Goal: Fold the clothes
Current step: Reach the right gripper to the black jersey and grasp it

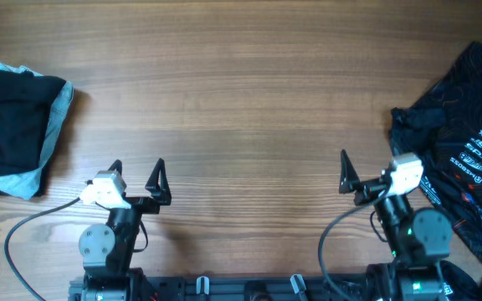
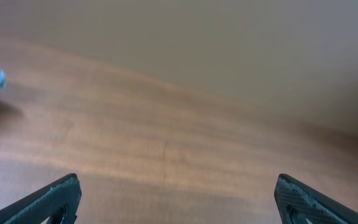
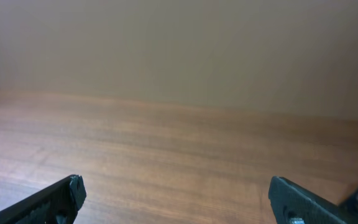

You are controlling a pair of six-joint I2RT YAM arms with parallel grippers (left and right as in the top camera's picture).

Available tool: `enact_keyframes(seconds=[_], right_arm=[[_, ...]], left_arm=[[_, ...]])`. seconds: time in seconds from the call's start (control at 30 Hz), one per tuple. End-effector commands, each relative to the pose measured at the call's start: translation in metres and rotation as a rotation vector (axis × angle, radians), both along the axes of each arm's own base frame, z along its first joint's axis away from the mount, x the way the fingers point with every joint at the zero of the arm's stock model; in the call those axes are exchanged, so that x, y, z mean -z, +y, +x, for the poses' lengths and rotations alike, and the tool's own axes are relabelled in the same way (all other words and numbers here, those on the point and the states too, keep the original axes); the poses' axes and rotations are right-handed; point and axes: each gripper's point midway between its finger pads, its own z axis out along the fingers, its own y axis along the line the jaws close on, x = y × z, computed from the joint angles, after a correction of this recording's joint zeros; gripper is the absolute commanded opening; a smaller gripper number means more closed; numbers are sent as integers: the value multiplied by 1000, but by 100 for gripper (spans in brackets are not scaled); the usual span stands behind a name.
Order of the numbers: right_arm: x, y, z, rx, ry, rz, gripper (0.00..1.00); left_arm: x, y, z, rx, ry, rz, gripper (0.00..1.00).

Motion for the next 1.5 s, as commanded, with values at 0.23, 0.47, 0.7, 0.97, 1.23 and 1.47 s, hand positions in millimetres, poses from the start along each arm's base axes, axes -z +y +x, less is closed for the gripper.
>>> enact_keyframes(seconds=[0.23, 0.47, 0.7, 0.97, 1.23, 1.47], right_arm=[[13, -1, 76, 27, 556, -12, 100], [59, -47, 120, 256, 760, -20, 100], [129, -160, 135, 588, 849, 139, 98], [186, -162, 145, 582, 929, 148, 74], [184, -157, 156, 541, 890, 172, 59], [198, -155, 153, 539, 927, 172, 60]], left_arm=[[2, -4, 19, 21, 408, -12, 100], [0, -4, 46, 23, 768, -13, 100], [12, -4, 51, 23, 823, -15, 100], [11, -4, 53, 23, 815, -15, 100], [8, -4, 56, 24, 801, -15, 100], [8, -4, 56, 24, 801, -15, 100]])
